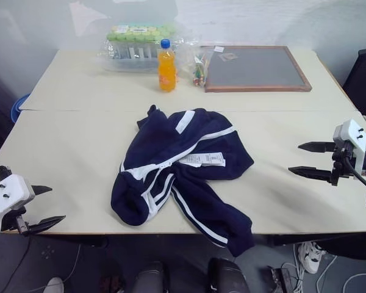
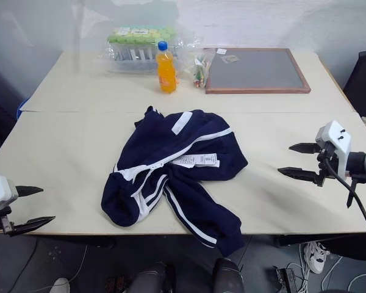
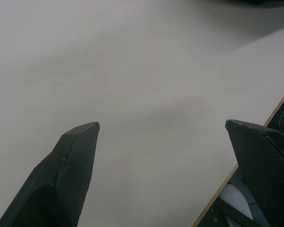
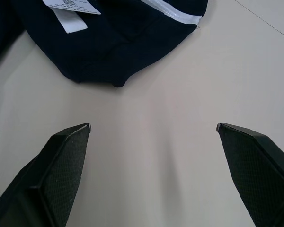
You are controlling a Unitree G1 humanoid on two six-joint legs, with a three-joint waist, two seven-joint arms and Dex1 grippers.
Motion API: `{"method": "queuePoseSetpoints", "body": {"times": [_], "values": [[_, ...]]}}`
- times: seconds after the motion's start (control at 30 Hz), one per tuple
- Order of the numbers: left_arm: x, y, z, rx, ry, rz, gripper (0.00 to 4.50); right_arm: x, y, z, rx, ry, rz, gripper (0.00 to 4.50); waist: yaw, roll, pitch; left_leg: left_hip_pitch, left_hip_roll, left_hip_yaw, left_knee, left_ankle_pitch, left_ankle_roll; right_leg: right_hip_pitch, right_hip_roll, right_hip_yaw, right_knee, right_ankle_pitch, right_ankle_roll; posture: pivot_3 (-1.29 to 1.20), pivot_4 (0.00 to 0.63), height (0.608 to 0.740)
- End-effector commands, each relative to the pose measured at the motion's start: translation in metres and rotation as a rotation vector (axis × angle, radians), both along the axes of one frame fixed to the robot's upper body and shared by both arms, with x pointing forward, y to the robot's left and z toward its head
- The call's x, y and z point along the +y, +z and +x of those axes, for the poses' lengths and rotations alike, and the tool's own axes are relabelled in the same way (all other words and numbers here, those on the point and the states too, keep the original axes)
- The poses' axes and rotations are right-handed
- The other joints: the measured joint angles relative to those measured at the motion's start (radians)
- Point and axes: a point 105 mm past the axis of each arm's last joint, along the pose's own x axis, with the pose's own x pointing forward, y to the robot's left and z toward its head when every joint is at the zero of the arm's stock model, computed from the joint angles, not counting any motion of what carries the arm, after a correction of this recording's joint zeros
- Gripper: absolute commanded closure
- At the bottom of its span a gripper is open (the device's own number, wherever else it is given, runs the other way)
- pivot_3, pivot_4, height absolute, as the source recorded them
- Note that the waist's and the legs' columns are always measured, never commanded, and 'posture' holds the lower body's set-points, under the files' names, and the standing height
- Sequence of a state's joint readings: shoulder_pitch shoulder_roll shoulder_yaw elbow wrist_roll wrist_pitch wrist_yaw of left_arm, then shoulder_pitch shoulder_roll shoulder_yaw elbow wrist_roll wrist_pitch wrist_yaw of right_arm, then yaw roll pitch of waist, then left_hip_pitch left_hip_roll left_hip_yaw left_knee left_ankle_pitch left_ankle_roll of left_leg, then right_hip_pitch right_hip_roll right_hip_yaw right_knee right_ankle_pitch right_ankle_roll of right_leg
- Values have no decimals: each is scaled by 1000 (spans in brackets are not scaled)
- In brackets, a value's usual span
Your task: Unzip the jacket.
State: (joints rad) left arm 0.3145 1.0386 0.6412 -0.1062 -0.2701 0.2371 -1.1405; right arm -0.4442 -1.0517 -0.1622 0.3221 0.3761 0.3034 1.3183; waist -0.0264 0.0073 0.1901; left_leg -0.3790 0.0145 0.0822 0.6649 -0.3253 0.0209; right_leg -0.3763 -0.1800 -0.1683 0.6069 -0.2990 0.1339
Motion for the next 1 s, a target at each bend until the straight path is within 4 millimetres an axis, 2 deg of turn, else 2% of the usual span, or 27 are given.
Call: {"method": "queuePoseSetpoints", "body": {"times": [0.03,0.77,1.0], "values": [[-5,5,1,-20,-48,11,0,-2,13,0,-55,-4,9,40,0,0,0,0,0,0,0,0,0,0,0,0,0,0,0,0,150,740],[-7,4,4,-22,-15,-35,0,-1,5,-3,-12,8,13,40,0,0,0,3,1,10,-1,0,0,-1,0,6,2,0,0,0,150,740],[-31,8,8,-16,-92,-114,0,9,9,-9,14,68,36,40,1,0,0,3,2,10,-1,0,0,-1,0,6,2,0,0,0,150,740]]}}
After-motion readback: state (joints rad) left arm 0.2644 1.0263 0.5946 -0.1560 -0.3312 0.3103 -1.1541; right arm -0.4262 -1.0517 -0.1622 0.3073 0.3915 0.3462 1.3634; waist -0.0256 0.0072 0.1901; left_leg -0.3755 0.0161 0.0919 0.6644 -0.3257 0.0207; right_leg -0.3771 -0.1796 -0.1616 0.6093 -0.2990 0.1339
